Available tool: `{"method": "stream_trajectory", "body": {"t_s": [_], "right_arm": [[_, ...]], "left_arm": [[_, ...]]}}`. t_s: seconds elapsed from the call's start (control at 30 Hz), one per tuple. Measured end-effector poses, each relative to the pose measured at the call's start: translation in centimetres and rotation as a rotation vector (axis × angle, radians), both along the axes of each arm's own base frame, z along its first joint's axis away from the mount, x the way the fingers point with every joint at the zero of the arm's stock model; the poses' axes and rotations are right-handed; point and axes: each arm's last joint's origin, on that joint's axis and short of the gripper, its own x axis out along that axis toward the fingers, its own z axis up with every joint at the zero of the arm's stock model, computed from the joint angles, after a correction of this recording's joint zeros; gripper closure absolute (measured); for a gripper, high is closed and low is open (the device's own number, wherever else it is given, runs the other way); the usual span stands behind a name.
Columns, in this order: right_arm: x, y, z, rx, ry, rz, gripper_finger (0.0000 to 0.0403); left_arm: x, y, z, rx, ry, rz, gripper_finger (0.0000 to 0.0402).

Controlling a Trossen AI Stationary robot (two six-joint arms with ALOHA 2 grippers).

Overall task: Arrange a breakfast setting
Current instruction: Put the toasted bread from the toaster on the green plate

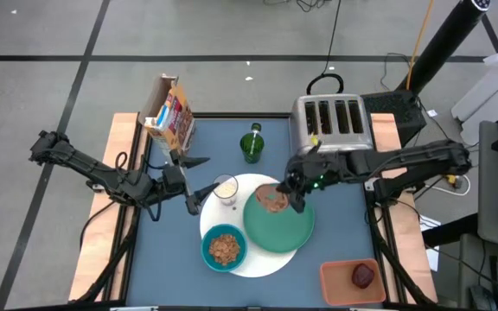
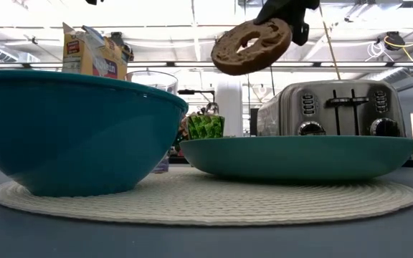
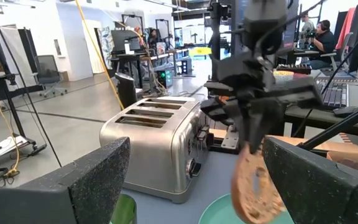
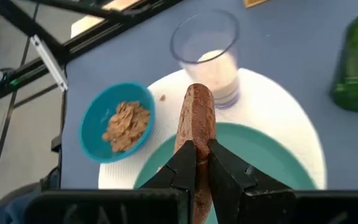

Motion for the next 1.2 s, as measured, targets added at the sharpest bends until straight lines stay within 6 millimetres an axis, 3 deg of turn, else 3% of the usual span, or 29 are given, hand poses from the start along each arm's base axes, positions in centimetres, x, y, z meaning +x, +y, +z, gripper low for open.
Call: {"method": "stream_trajectory", "body": {"t_s": [0.43,0.73,0.93,1.2], "right_arm": [[2.6,3.1,-3.3,-0.011,0.085,0.095,0.0376],[4.1,3.9,-6.1,-0.025,0.155,0.11,0.0376],[3.7,3.8,-9.3,0.024,0.146,0.065,0.0376],[2.6,3.5,-12.3,0.077,0.006,0.047,0.0376]], "left_arm": [[0.0,0.0,0.0,0.0,0.0,0.0,0.003],[0.0,0.0,0.0,0.0,0.001,0.0,0.003],[0.0,0.0,0.0,0.001,0.001,0.0,0.003],[0.0,0.0,0.0,0.001,0.001,0.0,0.003]]}}
